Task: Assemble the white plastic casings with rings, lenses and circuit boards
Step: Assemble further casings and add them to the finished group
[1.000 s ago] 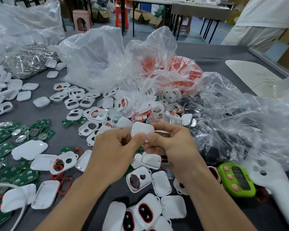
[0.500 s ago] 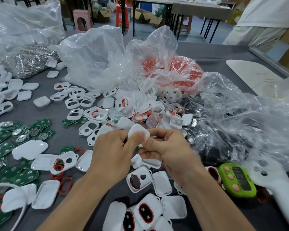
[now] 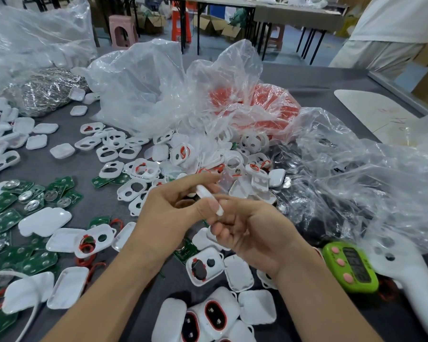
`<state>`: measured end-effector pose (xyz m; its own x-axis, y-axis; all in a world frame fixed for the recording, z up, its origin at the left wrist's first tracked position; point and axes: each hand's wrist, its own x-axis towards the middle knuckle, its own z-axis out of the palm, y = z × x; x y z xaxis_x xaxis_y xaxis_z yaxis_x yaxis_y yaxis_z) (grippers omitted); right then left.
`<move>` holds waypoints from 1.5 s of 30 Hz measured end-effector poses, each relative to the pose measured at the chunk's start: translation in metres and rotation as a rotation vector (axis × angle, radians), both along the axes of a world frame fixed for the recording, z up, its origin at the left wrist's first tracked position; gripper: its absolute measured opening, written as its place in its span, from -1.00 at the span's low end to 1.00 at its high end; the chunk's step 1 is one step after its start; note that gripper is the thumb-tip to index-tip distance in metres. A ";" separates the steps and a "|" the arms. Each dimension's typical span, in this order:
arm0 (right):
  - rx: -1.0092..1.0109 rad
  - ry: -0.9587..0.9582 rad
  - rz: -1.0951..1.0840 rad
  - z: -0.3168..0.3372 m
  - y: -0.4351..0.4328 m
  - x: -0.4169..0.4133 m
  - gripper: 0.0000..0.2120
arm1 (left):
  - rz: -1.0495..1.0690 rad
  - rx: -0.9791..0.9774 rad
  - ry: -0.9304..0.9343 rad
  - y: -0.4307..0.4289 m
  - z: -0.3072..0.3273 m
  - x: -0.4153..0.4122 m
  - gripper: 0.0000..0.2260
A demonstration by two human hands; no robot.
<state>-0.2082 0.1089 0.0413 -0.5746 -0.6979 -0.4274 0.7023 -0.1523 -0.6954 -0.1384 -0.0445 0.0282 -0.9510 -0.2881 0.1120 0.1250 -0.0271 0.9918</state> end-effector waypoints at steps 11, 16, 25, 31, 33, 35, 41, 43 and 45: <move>0.283 0.560 -0.228 -0.010 -0.012 0.006 -0.96 | 0.268 -0.164 -0.041 -0.006 -0.010 -0.002 -0.76; 0.301 0.587 -0.257 -0.009 -0.009 0.005 -0.92 | 0.277 -0.167 -0.041 -0.005 -0.011 -0.002 -0.76; 0.526 1.285 -0.273 -0.022 -0.013 0.017 -0.72 | 0.425 -0.263 -0.122 0.000 -0.005 0.001 -0.76; 0.631 1.334 -0.288 -0.031 -0.019 0.020 -0.79 | 0.470 -0.435 -0.055 0.004 -0.003 0.003 -0.54; 0.655 1.323 -0.288 -0.031 -0.022 0.023 -0.82 | 0.476 -0.456 -0.055 0.005 -0.007 0.001 -0.56; 0.647 1.265 -0.298 -0.029 -0.022 0.023 -0.82 | 0.456 -0.399 -0.051 0.004 -0.012 0.000 -0.65; 0.623 1.130 -0.457 -0.017 -0.016 0.018 -0.87 | 0.239 0.062 -0.125 -0.001 -0.012 -0.006 -0.83; 0.745 1.285 -0.513 -0.016 -0.016 0.020 -0.88 | 0.155 0.224 -0.160 0.003 -0.012 -0.007 -0.83; 0.889 1.473 -0.548 -0.016 -0.017 0.024 -0.88 | 0.087 0.322 -0.167 0.008 -0.014 -0.007 -0.71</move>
